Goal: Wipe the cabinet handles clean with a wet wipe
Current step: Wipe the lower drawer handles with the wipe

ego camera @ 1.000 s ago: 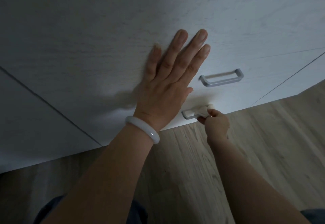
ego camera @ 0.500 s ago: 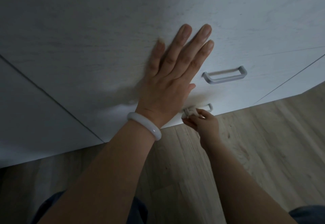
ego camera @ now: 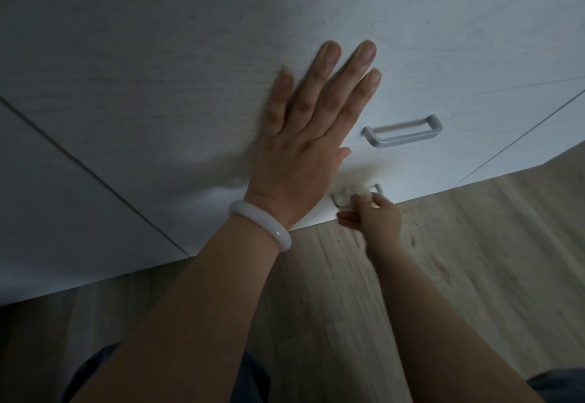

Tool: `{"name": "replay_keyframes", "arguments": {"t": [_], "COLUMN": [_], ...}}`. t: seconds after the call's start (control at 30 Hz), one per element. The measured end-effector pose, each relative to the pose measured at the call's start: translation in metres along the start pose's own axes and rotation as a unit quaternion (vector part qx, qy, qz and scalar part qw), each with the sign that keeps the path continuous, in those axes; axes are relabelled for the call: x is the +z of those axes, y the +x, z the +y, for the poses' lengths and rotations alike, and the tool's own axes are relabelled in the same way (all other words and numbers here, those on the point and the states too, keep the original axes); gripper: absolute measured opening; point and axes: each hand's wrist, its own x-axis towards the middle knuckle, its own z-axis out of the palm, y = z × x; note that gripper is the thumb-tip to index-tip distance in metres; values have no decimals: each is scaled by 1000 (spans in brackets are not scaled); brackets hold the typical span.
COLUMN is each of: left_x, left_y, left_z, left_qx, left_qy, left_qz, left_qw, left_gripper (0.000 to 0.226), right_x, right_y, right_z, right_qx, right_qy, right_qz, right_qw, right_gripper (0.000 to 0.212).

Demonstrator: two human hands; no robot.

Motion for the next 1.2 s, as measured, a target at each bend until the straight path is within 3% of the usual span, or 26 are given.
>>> {"name": "replay_keyframes", "arguments": {"t": [0.1,0.27,0.47,0.57,0.67,0.8,0.87,0.93,1.0,1.2], "left_x": [-2,0,-3,-2,0,-1,-1,0,1,-1], "left_y": [0,0,0,-1,0,0,-1,-1,-1,0], "left_z": [1,2,1,2,1,1,1,1,0,0], "left_qx": [2,-6,-3,-3,-3,-1,-3,-10,-14,-8], "left_qy": [-8,-1,-12,-9,0,-4,-7,-9,-8,-8], "left_qz": [-6,-1,-6,-9,-2,-14,-22,-25,-23,-28], "left_qw": [1000,1000,1000,1000,1000,1000,1000,1000,1000,1000], "left_gripper": [89,89,89,89,90,89,87,86,85,81], "right_x": [-7,22,-14,3,18,-5,-20,-22,-20,-35], "right_y": [9,-20,15,-4,-26,-7,-2,-14,-31,-80], "right_z": [-2,14,-7,-3,5,-19,-35,-47,-58,-107], "right_qx": [-9,15,-45,-55,-29,-19,-34,-27,7,-14], "right_qy": [-31,-119,-144,-235,-188,-165,-236,-316,-309,-160], "right_qz": [25,-116,70,19,-77,26,52,-24,-123,-155], "right_qw": [999,986,986,970,979,986,970,948,943,975], "right_gripper": [23,18,17,18,13,18,19,16,11,8]}}
